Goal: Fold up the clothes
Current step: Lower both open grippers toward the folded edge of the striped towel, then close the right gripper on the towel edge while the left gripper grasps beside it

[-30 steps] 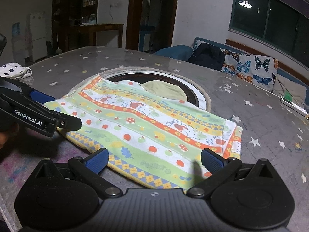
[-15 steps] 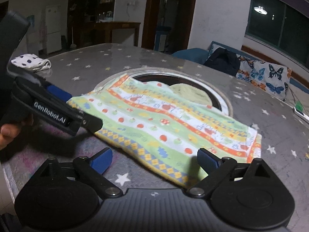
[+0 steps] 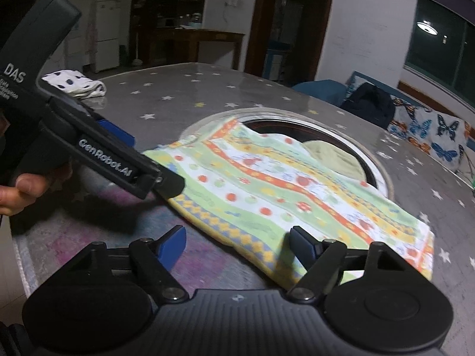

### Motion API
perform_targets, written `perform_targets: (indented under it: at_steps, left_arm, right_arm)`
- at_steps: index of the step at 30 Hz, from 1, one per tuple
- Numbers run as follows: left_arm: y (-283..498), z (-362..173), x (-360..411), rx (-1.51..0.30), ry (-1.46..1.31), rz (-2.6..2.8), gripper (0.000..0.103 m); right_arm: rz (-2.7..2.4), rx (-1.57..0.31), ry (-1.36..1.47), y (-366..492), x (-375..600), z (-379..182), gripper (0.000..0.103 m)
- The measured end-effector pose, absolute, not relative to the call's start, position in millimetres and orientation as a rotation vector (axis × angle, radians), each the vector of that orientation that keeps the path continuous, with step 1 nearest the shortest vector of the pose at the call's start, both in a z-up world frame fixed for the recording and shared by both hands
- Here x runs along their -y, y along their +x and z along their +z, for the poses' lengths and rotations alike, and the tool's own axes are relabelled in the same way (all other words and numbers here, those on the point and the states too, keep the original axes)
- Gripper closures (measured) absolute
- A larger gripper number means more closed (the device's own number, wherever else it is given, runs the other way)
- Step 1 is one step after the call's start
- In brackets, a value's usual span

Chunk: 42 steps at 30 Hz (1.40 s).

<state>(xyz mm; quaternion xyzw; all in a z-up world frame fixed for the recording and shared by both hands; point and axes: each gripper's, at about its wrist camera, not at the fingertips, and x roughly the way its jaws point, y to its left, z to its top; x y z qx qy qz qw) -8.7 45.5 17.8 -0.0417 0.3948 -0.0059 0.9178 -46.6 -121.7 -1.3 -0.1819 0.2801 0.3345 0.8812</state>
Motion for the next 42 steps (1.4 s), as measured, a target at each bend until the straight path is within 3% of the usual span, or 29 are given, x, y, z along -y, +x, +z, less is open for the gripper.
perform_targets:
  at_steps: [29, 31, 39, 41, 42]
  left_arm:
    - [-5.5, 24.7, -64.0, -0.801, -0.085, 0.010, 0.000]
    - [-5.6, 29.0, -69.3, -0.789, -0.094, 0.023, 0.000]
    - [-2.7, 39.3, -91.3, -0.772, -0.178, 0.016, 0.000]
    - [-1.4, 40.8, -95.4, -0.772, -0.199, 0.008, 0.000]
    - [-0.8, 41.5, -97.4, -0.772, -0.209, 0.004, 0.000]
  right_arm:
    - [0.800, -0.566, -0.399, -56.9, 99.6, 9.2, 0.031]
    - [0.814, -0.569, -0.398, -52.1, 90.3, 8.0, 0.037]
    - [0.869, -0.578, -0.405, -42.8, 53.8, -3.6, 0.044]
    - [0.870, -0.564, -0.423, -44.5, 47.5, -6.8, 0.049]
    - [0.863, -0.560, -0.420, -43.7, 46.4, -6.9, 0.057]
